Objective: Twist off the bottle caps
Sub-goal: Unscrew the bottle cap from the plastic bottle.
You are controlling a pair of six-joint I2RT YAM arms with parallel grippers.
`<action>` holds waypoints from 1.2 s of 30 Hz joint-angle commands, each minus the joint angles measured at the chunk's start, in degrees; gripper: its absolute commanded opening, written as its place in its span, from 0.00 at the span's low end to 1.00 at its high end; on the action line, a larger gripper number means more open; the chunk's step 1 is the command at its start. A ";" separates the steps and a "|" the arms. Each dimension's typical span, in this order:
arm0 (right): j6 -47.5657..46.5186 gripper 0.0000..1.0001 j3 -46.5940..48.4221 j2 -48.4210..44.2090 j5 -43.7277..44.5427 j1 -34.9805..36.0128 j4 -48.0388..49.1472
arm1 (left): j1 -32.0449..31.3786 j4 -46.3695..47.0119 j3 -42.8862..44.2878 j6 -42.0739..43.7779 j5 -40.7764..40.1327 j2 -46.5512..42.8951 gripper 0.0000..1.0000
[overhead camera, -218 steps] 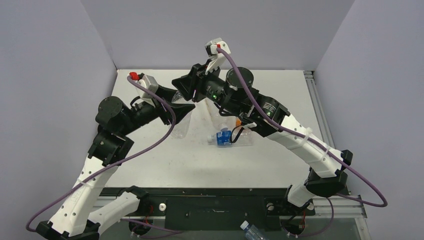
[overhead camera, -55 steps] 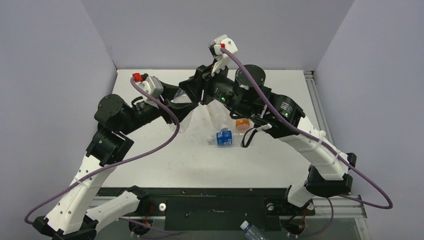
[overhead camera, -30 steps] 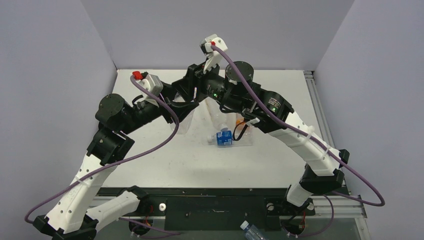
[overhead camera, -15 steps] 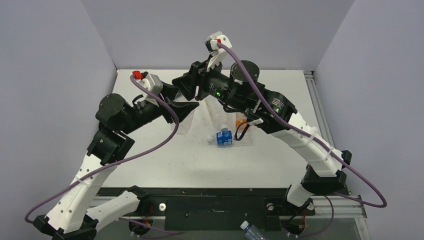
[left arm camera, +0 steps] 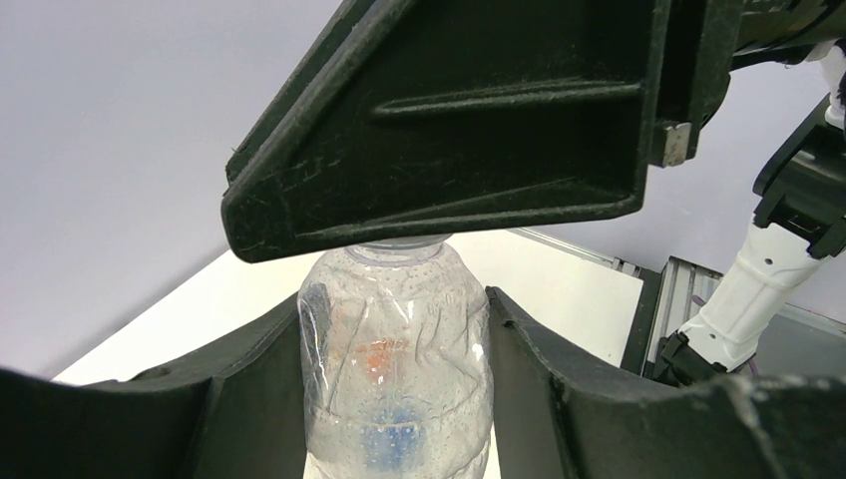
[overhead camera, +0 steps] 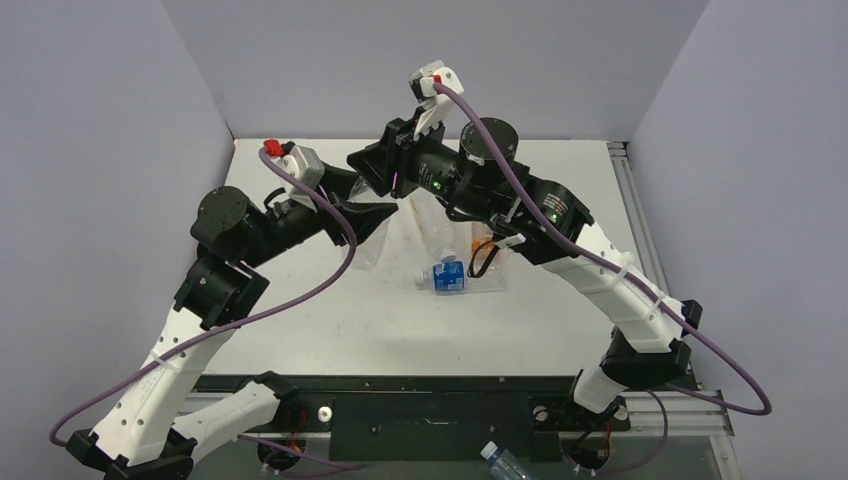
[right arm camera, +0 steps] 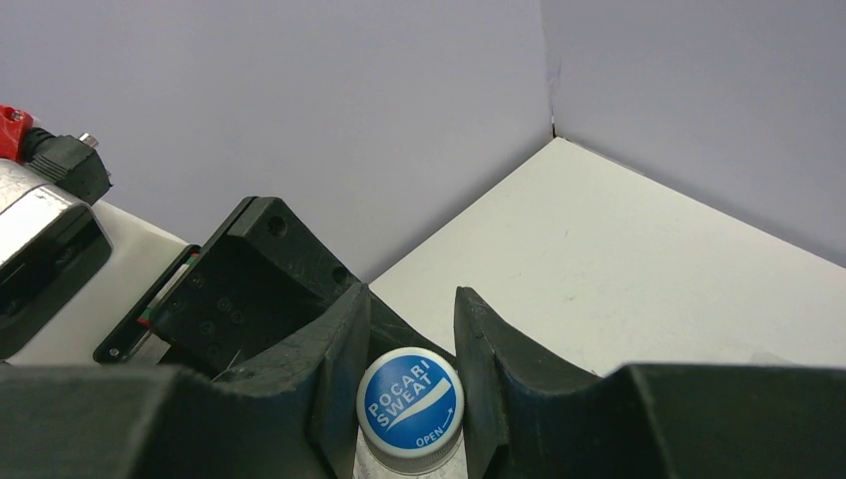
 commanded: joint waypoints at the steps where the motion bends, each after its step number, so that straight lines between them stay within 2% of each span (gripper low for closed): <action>1: 0.55 0.30 1.55 0.79 -2.05 0.11 0.77 | -0.18 2.79 1.81 -0.71 0.78 0.07 0.00; 7: 0.24 0.30 1.31 0.54 -2.21 0.21 0.93 | -0.18 2.88 2.30 -1.68 0.66 0.14 0.00; 9: 0.04 0.21 0.99 0.48 -2.31 0.32 1.06 | -0.18 2.89 2.58 -2.34 0.71 0.35 0.00; 11: -0.57 0.00 0.92 0.32 -2.75 0.44 0.95 | -0.12 3.29 2.98 -3.77 1.28 0.54 0.00; 13: -2.09 0.00 -0.07 -0.40 -5.36 0.41 1.55 | -0.10 3.97 3.99 -6.21 3.49 0.83 0.00; 17: -2.76 0.00 -8.19 -5.86 -23.51 -1.94 10.29 | -0.01 6.22 6.51 -13.38 11.12 1.43 0.00; 19: -1.91 0.00 -11.03 -8.13 -32.44 -2.63 14.52 | -0.07 8.07 8.08 -17.43 17.66 1.93 0.00; 21: -1.17 0.00 -11.58 -9.11 -42.40 -2.89 16.54 | -0.14 10.58 9.62 -21.35 22.05 2.43 0.00; 25: -0.07 0.00 -9.72 -8.37 -53.92 -3.17 16.76 | -0.41 13.49 12.43 -26.68 28.00 3.23 0.00; 28: 1.09 0.00 -10.92 -8.99 -57.77 -3.92 18.53 | -0.82 14.31 13.75 -28.01 29.92 3.40 0.00; 31: 5.22 0.00 -14.09 -10.44 -59.83 -5.81 25.28 | -0.88 14.42 14.38 -27.92 30.86 3.37 0.00; 35: 5.86 0.01 -14.28 -11.14 -55.51 -8.25 25.25 | -0.84 13.43 13.86 -26.02 30.99 3.12 0.00; 36: 5.54 0.17 -13.90 -11.46 -53.21 -8.92 23.08 | -0.83 12.64 13.43 -24.60 30.39 3.03 0.00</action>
